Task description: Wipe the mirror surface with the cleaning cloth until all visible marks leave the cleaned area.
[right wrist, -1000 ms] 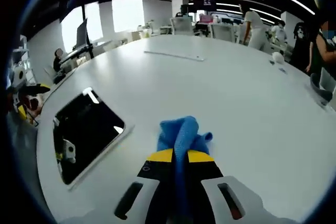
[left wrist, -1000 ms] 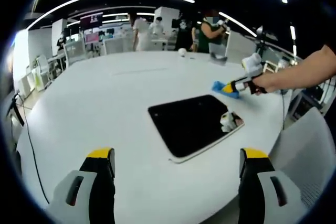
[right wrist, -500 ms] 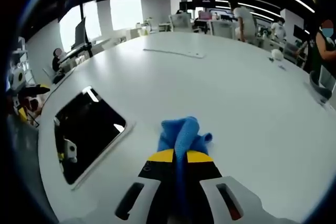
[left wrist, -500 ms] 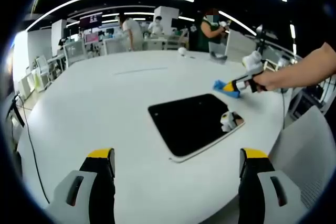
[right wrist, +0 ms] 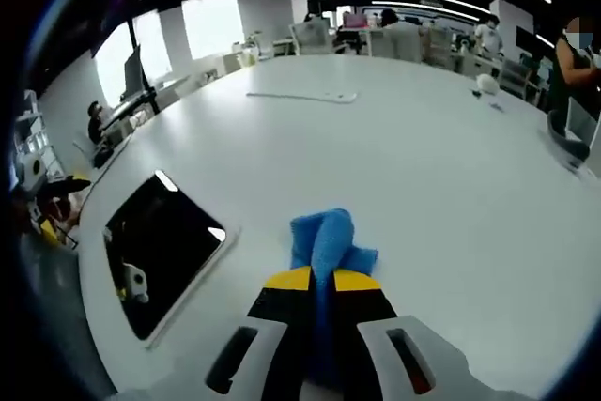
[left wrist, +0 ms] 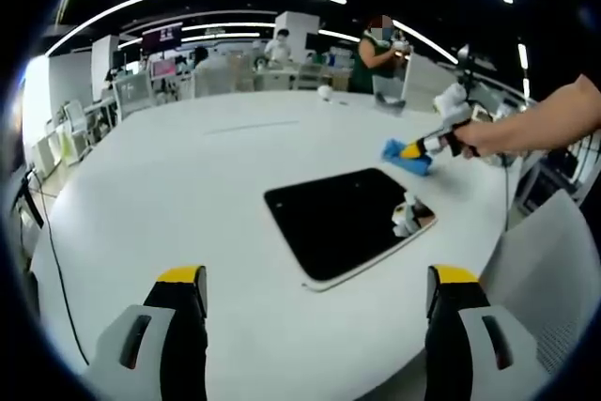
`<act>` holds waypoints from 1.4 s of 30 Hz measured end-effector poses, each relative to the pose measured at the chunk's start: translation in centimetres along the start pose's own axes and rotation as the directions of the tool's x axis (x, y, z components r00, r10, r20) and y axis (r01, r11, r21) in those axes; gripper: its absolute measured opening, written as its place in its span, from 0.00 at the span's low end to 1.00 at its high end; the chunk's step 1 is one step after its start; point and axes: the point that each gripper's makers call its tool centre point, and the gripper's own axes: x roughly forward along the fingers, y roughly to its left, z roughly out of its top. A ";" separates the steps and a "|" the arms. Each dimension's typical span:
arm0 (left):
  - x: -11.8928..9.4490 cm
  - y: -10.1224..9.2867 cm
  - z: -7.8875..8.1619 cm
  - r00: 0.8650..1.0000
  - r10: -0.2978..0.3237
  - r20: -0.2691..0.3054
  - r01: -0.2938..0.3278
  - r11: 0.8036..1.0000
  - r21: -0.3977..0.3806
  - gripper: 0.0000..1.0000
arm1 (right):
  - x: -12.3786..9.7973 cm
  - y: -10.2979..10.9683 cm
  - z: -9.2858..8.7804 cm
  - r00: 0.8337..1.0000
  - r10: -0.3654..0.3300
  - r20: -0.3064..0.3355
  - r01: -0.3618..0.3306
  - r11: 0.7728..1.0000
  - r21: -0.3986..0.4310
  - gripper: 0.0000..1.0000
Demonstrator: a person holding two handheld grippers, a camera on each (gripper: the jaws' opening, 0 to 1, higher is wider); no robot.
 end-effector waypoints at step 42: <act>-0.1 -0.2 0.2 1.000 -0.008 0.011 0.008 1.000 0.011 0.99 | -5.3 -1.7 2.9 0.997 -0.072 0.010 0.071 0.995 0.072 0.01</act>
